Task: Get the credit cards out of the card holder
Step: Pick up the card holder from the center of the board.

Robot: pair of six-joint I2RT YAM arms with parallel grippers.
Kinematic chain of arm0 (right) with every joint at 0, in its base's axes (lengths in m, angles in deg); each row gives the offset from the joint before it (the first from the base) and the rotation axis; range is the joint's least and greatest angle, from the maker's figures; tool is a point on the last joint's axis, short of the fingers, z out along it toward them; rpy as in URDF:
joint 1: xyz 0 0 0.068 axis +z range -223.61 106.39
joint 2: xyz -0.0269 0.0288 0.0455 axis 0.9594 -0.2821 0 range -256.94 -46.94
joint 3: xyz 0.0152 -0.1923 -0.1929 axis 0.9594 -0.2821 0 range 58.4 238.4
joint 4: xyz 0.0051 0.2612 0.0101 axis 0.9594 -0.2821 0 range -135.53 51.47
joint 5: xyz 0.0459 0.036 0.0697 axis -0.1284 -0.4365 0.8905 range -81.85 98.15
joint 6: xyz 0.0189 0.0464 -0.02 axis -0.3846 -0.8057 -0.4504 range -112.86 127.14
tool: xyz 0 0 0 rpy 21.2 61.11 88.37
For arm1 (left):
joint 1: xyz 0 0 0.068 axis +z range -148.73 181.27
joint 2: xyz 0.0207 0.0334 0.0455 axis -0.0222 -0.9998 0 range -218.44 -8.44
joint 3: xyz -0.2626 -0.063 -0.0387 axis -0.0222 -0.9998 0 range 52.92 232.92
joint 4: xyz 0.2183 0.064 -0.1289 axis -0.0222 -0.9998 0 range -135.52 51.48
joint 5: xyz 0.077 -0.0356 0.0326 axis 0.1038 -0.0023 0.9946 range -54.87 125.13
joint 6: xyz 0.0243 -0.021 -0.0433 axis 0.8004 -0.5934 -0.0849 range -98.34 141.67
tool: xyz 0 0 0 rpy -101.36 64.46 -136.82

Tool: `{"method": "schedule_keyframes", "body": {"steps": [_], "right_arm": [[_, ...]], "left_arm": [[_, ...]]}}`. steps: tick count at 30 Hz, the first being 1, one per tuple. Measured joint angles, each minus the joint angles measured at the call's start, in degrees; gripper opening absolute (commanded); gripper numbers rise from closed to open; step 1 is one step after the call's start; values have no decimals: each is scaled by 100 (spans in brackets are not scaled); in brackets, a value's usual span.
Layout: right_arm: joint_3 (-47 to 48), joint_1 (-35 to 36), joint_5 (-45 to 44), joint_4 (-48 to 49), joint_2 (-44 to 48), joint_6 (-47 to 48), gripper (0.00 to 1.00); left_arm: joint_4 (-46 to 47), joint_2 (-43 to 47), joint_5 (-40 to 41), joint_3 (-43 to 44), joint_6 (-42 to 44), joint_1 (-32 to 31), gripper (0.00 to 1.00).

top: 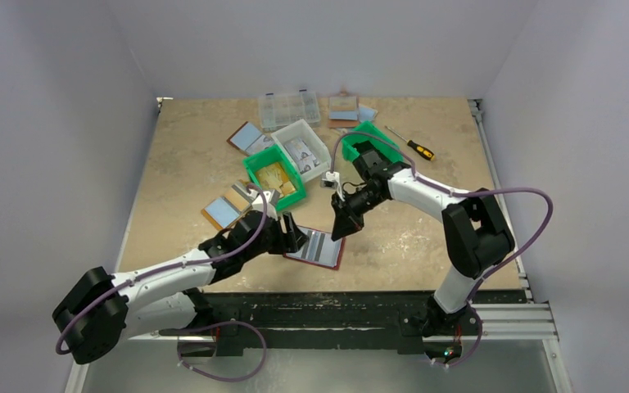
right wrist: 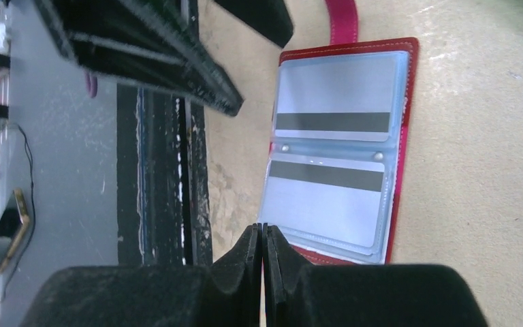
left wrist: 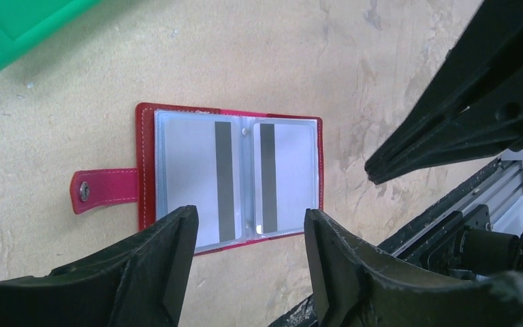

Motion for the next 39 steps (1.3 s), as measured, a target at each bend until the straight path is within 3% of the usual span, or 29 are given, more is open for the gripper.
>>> {"method": "schedule_keyframes", "body": {"steps": [11,17,21,28,32,39], "right_arm": [[356,-645,83,-2076,17,2717,11],[267,-1567,-164,-2350,129,3237,11],[81,-1759,-332,-2245,328,3193,11],[-710,-1530,-302,-920,1606,2293,13],[-1480,-540,-437,428,2411,1628,12],[-1714,1058,-1537,1971,1725,988,8]], "left_arm": [[-299,-122,-146,13,470,334,62],[-590,-299,-385,470,872,446,57],[-468,-284,-564,643,927,479,55],[337,-286,-1016,98,538,492,52],[754,-286,-1147,-295,190,492,51],[754,-420,-1147,-310,46,492,51]]}}
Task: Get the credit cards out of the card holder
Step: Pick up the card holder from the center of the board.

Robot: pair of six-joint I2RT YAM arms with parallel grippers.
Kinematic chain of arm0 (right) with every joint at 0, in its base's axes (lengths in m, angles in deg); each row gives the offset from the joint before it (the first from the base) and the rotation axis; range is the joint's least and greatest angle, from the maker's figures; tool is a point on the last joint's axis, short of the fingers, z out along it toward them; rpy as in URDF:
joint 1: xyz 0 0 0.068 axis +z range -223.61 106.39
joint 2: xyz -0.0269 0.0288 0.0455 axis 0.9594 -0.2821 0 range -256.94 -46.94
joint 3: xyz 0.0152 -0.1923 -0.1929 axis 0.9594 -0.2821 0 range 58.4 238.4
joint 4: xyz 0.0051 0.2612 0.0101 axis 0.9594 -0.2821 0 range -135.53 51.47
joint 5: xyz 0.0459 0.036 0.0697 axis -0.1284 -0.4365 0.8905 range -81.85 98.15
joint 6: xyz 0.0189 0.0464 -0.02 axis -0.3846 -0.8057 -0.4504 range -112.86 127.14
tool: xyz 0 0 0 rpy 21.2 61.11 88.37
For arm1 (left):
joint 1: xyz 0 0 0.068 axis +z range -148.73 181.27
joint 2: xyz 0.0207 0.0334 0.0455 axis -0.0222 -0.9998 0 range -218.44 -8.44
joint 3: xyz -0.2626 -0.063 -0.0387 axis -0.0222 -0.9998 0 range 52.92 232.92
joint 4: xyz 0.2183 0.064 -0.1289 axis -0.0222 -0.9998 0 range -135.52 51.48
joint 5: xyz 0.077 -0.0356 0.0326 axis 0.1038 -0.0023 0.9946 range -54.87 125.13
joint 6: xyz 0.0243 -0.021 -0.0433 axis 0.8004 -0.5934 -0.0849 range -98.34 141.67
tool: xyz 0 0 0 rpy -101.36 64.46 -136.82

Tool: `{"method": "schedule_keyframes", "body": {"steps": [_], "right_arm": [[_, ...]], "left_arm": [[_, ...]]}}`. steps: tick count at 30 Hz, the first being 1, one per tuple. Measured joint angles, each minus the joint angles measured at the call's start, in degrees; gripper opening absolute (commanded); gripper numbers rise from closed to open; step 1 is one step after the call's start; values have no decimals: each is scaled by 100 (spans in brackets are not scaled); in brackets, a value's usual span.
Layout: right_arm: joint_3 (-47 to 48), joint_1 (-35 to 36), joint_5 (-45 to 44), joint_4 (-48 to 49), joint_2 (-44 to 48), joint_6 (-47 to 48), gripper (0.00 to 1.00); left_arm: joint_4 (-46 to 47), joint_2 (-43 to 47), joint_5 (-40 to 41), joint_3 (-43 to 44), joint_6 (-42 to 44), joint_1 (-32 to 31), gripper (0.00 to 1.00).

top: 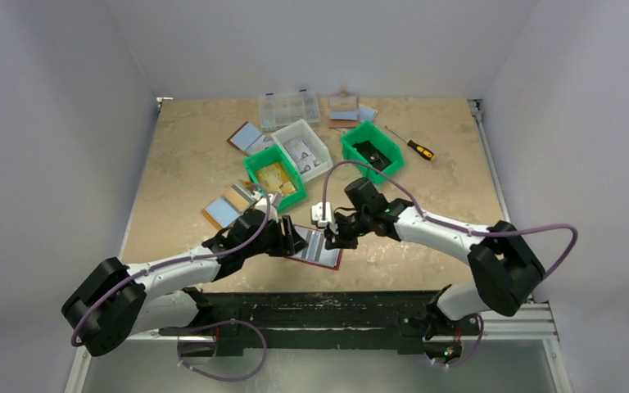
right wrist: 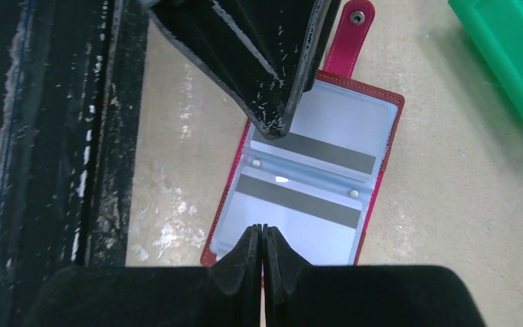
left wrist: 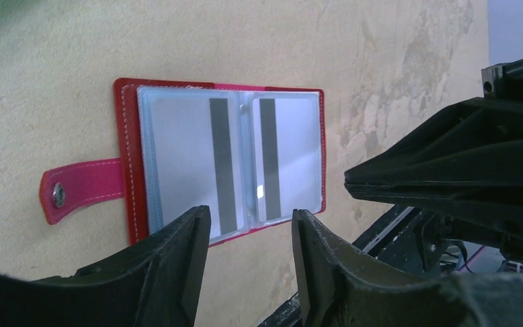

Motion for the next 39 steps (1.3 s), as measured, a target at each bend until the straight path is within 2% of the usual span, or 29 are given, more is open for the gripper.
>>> {"method": "schedule_keyframes", "body": {"steps": [5,13,18,31,39], "right_arm": [[15,295,-470,402,-479,-444,0],[710,293,-459,472,-1416,-1333,0],[811,293,-450,433,-1687,-1650,0],[1021,293,-730,199,-1937,-1816,0],[1073,293,-741,192,-1989,-1838,0]], "left_arm": [[-380,-57,157,142,131,0,52],[-496,-339,271,326,310,37,53],[-511,-638,278,409,361,37,53],[-977,-817,470,680,603,37,58],[-984,-861,328,680,627,37,51]]}}
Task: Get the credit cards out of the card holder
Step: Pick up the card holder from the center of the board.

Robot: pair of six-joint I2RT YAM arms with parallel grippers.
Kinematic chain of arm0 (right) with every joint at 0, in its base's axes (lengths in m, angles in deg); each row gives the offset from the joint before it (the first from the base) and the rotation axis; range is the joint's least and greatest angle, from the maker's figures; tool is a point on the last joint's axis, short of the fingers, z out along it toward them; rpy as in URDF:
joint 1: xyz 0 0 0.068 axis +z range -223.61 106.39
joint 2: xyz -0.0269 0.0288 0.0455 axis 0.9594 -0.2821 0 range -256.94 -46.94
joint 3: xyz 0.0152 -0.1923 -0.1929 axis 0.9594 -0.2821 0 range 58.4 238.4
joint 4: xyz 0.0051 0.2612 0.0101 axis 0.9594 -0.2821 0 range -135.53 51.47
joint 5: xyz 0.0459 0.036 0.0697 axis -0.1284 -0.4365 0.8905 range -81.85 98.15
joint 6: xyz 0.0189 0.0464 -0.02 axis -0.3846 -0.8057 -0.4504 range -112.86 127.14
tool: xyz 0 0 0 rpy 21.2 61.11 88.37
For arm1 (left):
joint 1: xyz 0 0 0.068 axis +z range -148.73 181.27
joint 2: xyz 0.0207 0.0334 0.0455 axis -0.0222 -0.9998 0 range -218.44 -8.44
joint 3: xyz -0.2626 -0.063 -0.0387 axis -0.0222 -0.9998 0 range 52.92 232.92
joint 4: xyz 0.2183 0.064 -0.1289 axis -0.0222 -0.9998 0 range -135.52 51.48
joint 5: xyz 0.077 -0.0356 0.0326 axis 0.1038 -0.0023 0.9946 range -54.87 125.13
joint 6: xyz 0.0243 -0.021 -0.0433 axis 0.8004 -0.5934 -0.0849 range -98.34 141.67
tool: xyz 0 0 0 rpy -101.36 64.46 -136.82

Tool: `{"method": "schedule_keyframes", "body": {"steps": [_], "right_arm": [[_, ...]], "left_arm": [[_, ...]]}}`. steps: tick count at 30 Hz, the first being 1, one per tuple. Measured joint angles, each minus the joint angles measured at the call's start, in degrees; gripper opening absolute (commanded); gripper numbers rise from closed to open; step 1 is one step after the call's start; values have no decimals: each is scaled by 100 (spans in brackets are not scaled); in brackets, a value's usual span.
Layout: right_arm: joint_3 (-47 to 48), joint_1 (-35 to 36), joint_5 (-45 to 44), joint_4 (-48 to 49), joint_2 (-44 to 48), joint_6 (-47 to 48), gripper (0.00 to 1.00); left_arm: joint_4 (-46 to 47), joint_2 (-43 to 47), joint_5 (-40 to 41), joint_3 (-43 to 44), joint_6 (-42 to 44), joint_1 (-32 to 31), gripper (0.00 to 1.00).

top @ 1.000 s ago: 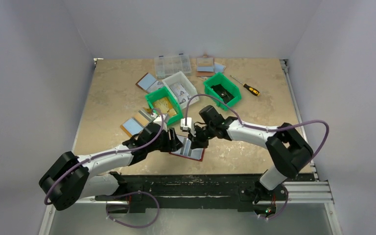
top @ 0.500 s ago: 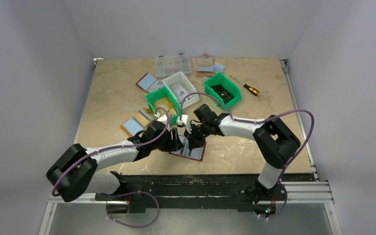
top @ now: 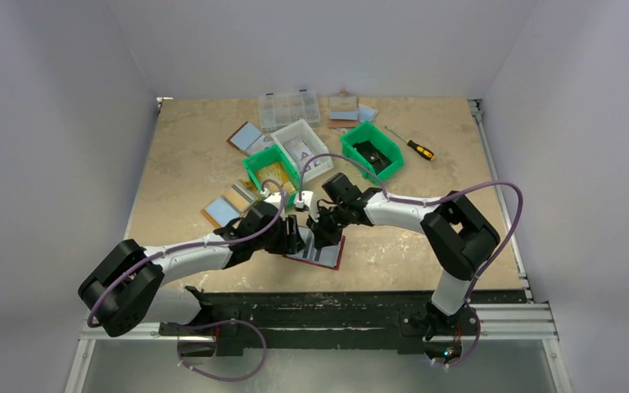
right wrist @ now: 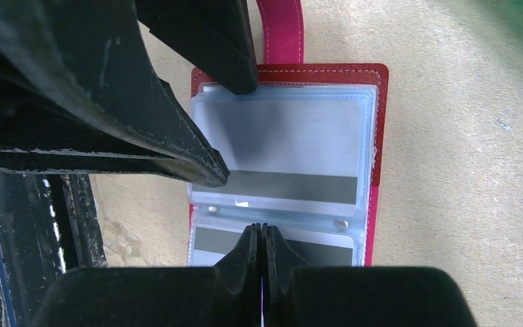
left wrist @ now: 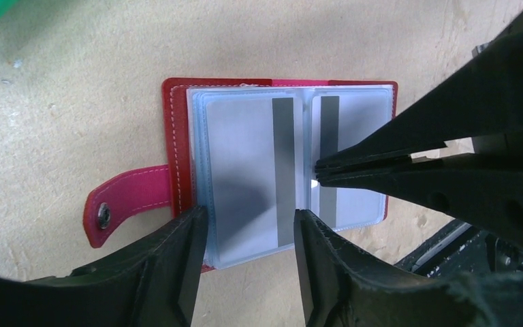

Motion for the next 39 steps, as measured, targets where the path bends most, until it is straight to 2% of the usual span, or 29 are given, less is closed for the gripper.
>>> {"method": "schedule_keyframes", "body": {"steps": [12,19,29,39], "right_arm": [[50,-59,-4,-190,0,0,0],[114,-468,177,-428,-26,-20,0],[260,-660,205,-634,-140,4,0],[293,-678,214,-667,-175,7,0]], "left_arm": [[767,-101,-632,-221,-94,39,53],[1464,-553,-1038,-254,-380,37,57],[2688,-1027,-1412,-483,-1266,76,64],[4207,-1106,-1093,-1211,-2601,114,67]]}}
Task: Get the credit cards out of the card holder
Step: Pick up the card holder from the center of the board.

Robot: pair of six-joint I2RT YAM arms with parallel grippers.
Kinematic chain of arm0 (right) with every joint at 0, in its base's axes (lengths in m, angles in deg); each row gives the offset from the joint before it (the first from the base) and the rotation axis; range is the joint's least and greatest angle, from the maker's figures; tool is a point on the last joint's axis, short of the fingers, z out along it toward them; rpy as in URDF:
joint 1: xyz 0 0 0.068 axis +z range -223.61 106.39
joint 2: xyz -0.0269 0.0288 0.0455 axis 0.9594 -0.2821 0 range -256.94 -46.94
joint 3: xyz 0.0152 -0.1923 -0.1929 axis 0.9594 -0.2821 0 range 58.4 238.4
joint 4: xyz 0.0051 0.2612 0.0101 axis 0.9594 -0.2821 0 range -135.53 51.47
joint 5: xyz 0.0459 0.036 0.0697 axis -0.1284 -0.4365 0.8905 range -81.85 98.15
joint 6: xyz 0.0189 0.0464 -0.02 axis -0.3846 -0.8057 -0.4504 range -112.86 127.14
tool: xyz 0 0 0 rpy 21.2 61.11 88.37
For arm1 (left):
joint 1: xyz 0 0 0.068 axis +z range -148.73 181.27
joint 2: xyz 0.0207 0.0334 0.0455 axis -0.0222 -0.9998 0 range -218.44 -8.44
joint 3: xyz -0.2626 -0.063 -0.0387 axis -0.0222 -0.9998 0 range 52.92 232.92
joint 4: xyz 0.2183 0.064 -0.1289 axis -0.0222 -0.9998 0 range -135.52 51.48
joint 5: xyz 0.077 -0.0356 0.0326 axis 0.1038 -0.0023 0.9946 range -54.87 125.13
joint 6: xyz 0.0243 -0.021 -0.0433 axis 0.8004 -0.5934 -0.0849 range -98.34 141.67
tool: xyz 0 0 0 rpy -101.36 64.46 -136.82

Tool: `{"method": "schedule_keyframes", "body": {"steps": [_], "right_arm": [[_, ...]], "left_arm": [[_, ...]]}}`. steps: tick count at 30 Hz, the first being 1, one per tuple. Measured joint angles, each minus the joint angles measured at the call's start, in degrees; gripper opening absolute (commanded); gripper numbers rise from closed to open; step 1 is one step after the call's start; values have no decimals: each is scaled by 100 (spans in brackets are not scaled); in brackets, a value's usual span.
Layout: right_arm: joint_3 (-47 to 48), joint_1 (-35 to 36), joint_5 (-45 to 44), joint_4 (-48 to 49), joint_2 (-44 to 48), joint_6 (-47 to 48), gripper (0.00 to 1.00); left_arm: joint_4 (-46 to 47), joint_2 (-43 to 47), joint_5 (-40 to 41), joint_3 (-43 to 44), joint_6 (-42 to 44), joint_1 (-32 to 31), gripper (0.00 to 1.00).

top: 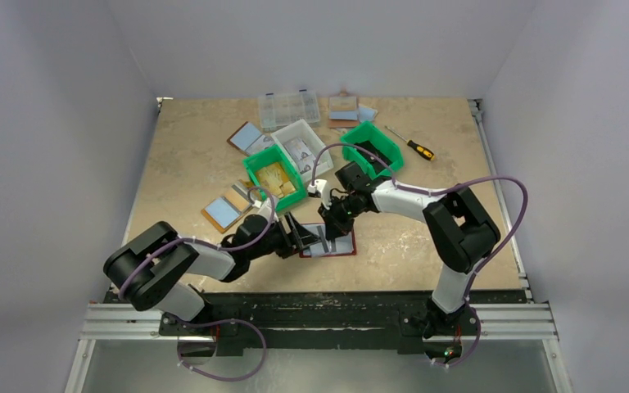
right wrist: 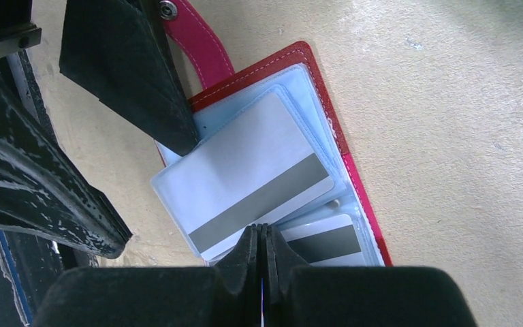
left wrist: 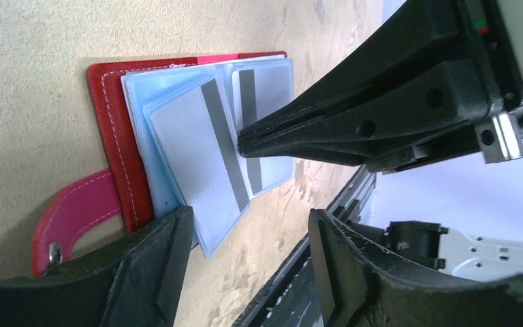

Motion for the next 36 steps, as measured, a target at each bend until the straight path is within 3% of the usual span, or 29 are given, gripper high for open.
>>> {"method": "schedule_keyframes", "body": {"steps": [8,15,21,24,29,36], "right_arm": [[11,-15,-17,-50,-11,2,0],[22,-35,116,-48,-13,-2,0],[22,-105,181,-55,-13,-4,0],[22,-144,247,-70,-15,-4,0],[24,-179,271,-90,-22,-4,0],[52,-278,297,-122,-39,0,0]], "left_arm": [[1298,-385,122,-208,-820,0,67],[2874,-1307,70,-219,-1445,0,67],[3185,-1674,52,-219,-1631,0,67],[2815,-1506,66,-166,-1526,0,65],[1088,-732,302,264,-1062,-2,58],[-662,-535,472,1108,-345,-4,25]]}}
